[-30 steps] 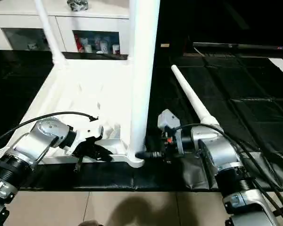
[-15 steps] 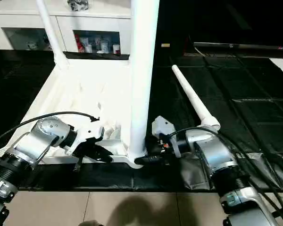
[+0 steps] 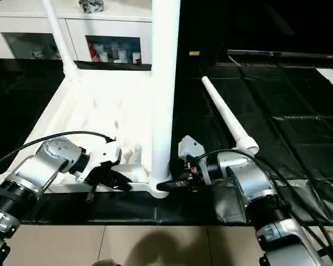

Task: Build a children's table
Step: Rotate leg to tighten

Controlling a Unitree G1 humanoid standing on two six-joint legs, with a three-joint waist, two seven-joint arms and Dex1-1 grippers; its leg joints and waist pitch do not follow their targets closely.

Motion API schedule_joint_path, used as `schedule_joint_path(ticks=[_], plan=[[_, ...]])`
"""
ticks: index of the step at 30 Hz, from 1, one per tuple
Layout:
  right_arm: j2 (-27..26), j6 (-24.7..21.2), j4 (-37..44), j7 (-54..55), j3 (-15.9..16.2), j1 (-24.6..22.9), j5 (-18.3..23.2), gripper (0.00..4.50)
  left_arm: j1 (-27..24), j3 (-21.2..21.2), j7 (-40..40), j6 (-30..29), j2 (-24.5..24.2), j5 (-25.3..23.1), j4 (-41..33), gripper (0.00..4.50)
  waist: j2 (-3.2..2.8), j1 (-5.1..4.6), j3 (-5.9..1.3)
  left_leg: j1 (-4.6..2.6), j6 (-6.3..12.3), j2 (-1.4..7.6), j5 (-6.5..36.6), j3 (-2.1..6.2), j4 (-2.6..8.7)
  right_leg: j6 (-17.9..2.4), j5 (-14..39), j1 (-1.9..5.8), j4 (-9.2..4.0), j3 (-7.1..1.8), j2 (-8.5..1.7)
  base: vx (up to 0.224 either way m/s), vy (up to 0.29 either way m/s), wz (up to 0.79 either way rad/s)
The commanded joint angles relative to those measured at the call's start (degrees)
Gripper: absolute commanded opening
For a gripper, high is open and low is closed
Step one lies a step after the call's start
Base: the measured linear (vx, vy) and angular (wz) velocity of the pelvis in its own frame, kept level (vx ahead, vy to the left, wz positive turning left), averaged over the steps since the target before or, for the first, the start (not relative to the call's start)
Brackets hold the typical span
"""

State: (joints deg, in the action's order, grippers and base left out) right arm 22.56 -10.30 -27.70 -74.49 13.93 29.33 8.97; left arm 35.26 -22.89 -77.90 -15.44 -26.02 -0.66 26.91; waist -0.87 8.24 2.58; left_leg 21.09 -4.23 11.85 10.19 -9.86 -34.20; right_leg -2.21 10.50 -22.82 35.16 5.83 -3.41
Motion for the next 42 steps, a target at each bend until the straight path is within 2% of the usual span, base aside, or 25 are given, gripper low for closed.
schedule_joint_path(ticks=[1, 3, 5, 6, 7, 8, 9, 11, 12, 14, 15, 17, 21, 23, 25, 28, 31, 33, 37, 40, 41, 42], plan=[[-3.05, -1.37, -1.21, 6.99, -0.08, 1.21, -1.36, 2.72, 1.78, 1.48, 4.78, -2.58, 5.30, 2.51, 0.62, 0.00, 0.36, -0.70, -3.65, -0.65, 2.27, 1.76, 9.35, 0.34, 3.62, -8.34, 15.60, 3.02, -4.69, -3.38, -5.05, 0.000, 0.000, 0.00], [-6.37, -2.77, -3.65, 15.90, -1.33, 2.53, -3.22, 2.72, 3.26, 3.81, 11.18, -5.33, 9.07, 2.92, 2.75, 0.00, 0.35, -1.09, -3.53, -0.74, 1.41, 1.62, 10.63, 0.48, 3.71, -7.75, 18.82, 2.98, -5.16, -3.20, -5.21, 0.000, 0.000, 0.00], [-9.51, -4.55, -4.97, 22.41, -3.07, 3.60, -3.35, 2.68, 4.17, 5.55, 15.45, -8.27, 11.67, 3.45, 3.66, 0.00, 0.56, -2.28, -3.53, -0.38, 0.27, 1.28, 10.95, 0.74, 3.87, -6.81, 20.67, 3.42, -5.26, -2.98, -5.18, 0.000, 0.000, 0.00], [-11.55, -5.55, -5.75, 26.23, -4.06, 4.37, -3.25, 2.65, 4.71, 6.34, 17.80, -9.58, 12.91, 3.41, 3.97, 0.00, 0.48, -2.57, -3.52, -0.33, 0.23, 1.28, 10.91, 0.82, 3.93, -6.59, 20.87, 3.44, -5.29, -2.95, -5.17, 0.000, 0.000, 0.00], [-13.43, -6.68, -6.65, 30.07, -5.00, 5.21, -3.23, 2.64, 5.26, 7.17, 20.10, -10.74, 14.07, 3.41, 4.33, 0.00, 0.63, -3.37, -3.45, -0.07, 0.40, 1.14, 10.83, 0.79, 3.89, -6.44, 20.92, 3.46, -5.40, -2.90, -5.11, 0.000, 0.000, 0.00], [-16.79, -7.68, -8.39, 36.88, -6.12, 6.86, -3.77, 2.64, 6.36, 9.16, 24.99, -12.57, 16.27, 3.36, 5.12, 0.00, 0.64, -3.61, -3.47, 0.08, 0.53, 0.98, 10.73, 0.83, 3.86, -6.20, 21.65, 3.59, -5.52, -2.75, -5.11, 0.000, 0.000, 0.00], [-17.58, -7.75, -8.77, 38.36, -6.29, 7.23, -3.94, 2.64, 6.63, 9.71, 26.30, -12.93, 16.80, 3.33, 5.32, 0.00, 0.56, -4.13, -3.59, 0.10, 0.33, 0.81, 9.81, 0.72, 3.68, -6.17, 21.30, 3.50, -5.54, -2.83, -5.04, 0.000, 0.000, 0.00], [-18.58, -7.81, -8.98, 39.86, -6.38, 7.63, -4.14, 2.63, 7.00, 10.43, 27.97, -13.39, 17.47, 3.17, 5.58, 0.00, 0.55, -4.51, -3.75, 0.00, 1.20, 0.73, 8.65, 0.64, 3.52, -6.54, 19.16, 3.42, -5.54, -2.97, -4.95, 0.000, 0.000, 0.00], [-20.75, -7.91, -9.55, 42.20, -6.79, 8.57, -4.26, 2.63, 7.72, 11.92, 30.86, -14.05, 18.90, 3.16, 6.02, 0.00, 0.74, -4.52, -3.97, 0.08, 2.41, 0.81, 6.93, 0.47, 3.36, -7.56, 14.84, 3.50, -5.09, -3.20, -4.82, 0.000, 0.000, 0.00], [-22.06, -7.36, -9.96, 42.58, -7.08, 9.10, -4.14, 2.63, 8.16, 12.77, 32.57, -14.34, 19.76, 3.07, 6.23, 0.00, 0.70, -4.48, -4.19, 0.11, 2.98, 0.94, 5.08, 0.49, 3.34, -8.78, 10.85, 3.55, -4.56, -3.24, -4.76, 0.000, 0.000, 0.00], [-22.28, -6.72, -9.96, 41.99, -7.15, 9.10, -3.90, 3.19, 8.23, 12.89, 32.80, -14.24, 19.87, 3.04, 6.17, 0.00, 0.59, -4.41, -4.24, 0.05, 3.67, 0.99, 4.50, 0.46, 3.28, -9.76, 8.31, 3.53, -4.33, -3.23, -4.77, 0.000, 0.000, 0.00], [-22.67, -6.04, -9.81, 42.34, -7.74, 8.92, -3.96, 3.33, 8.27, 12.89, 32.97, -14.40, 19.89, 3.03, 5.86, 0.00, 0.54, -4.48, -4.25, 0.12, 4.81, 1.09, 3.97, 0.42, 3.24, -11.30, 4.29, 3.58, -3.93, -3.26, -4.72, 0.000, 0.000, 0.00], [-22.18, -5.92, -8.18, 41.34, -7.66, 7.61, -3.87, 3.75, 7.38, 12.00, 31.58, -14.63, 18.60, 2.38, 4.21, 0.00, 0.49, -4.54, -4.04, -0.05, 5.07, 1.14, 5.21, 0.37, 3.35, -11.69, 5.31, 3.62, -4.12, -3.28, -4.84, 0.000, 0.000, 0.00], [-21.51, -5.84, -6.87, 40.32, -7.55, 6.60, -3.61, 3.84, 6.94, 11.81, 30.88, -14.76, 17.91, 2.24, 3.66, 0.00, 0.47, -4.47, -3.90, -0.15, 4.68, 1.18, 6.26, 0.33, 3.43, -11.19, 7.31, 3.57, -4.38, -3.33, -4.90, 0.000, 0.000, 0.00], [-20.66, -5.72, -5.31, 38.60, -7.63, 5.46, -2.97, 4.11, 6.60, 11.62, 29.94, -14.53, 17.16, 2.06, 3.35, 0.00, 0.51, -4.26, -3.85, -0.24, 4.32, 1.25, 6.97, 0.36, 3.53, -10.37, 8.97, 3.55, -4.54, -3.37, -4.96, 0.000, 0.000, 0.00], [-17.76, -5.52, -2.45, 35.30, -8.02, 3.04, -2.12, 4.26, 5.62, 10.71, 26.71, -13.96, 15.10, 2.03, 2.04, 0.00, 0.32, -4.09, -3.85, -0.34, 3.99, 1.42, 7.60, 0.41, 3.59, -10.35, 9.10, 3.56, -4.52, -3.41, -4.98, 0.000, 0.000, 0.00], [-15.88, -5.45, -1.01, 32.47, -8.25, 1.91, -1.30, 4.45, 5.02, 9.92, 24.04, -12.98, 13.77, 2.16, 1.58, 0.00, 0.39, -3.93, -3.81, -0.24, 4.26, 1.37, 7.51, 0.37, 3.56, -10.31, 8.73, 3.54, -4.52, -3.45, -4.95, 0.000, 0.000, 0.00], [-13.08, -5.40, 1.13, 27.93, -8.22, 0.65, -0.25, 4.45, 4.33, 8.70, 20.55, -10.32, 11.90, 1.99, 1.70, 0.00, 0.24, -3.53, -3.76, -0.33, 4.28, 1.42, 7.90, 0.39, 3.58, -9.97, 9.47, 3.45, -4.63, -3.47, -4.94, 0.000, 0.000, 0.00], [-7.83, -5.36, 4.53, 18.53, -6.10, -1.14, 0.71, 4.45, 3.45, 6.18, 14.43, -6.72, 8.82, 1.21, 1.98, 0.00, 0.32, -2.63, -3.77, -0.67, 4.09, 1.53, 8.59, 0.26, 3.58, -9.30, 10.60, 3.24, -4.73, -3.49, -4.82, 0.000, 0.000, 0.00], [-4.14, -6.17, 6.74, 11.78, -5.38, -2.02, 2.05, 4.45, 2.53, 4.09, 8.43, -4.27, 5.94, 1.29, 0.53, 0.00, 0.30, -1.92, -3.69, -0.52, 3.90, 1.76, 9.02, 0.37, 3.69, -8.49, 11.79, 3.26, -4.67, -3.46, -4.91, 0.000, 0.000, 0.00], [-3.68, -6.33, 6.98, 10.94, -5.35, -2.09, 2.28, 4.45, 2.41, 3.83, 7.62, -3.93, 5.54, 1.33, 0.31, 0.00, 0.24, -1.83, -3.69, -0.65, 3.79, 1.82, 9.15, 0.36, 3.71, -8.63, 11.95, 3.12, -4.69, -3.45, -4.93, 0.000, 0.000, 0.00], [-1.55, -6.88, 7.48, 7.22, -4.72, -2.20, 2.88, 4.45, 1.89, 2.47, 3.58, -2.79, 3.68, 1.56, -0.74, 0.00, 0.28, -1.41, -3.69, -0.99, 3.62, 1.84, 9.73, 0.27, 3.67, -8.98, 12.75, 2.86, -4.82, -3.48, -4.97, 0.000, 0.000, 0.00]])
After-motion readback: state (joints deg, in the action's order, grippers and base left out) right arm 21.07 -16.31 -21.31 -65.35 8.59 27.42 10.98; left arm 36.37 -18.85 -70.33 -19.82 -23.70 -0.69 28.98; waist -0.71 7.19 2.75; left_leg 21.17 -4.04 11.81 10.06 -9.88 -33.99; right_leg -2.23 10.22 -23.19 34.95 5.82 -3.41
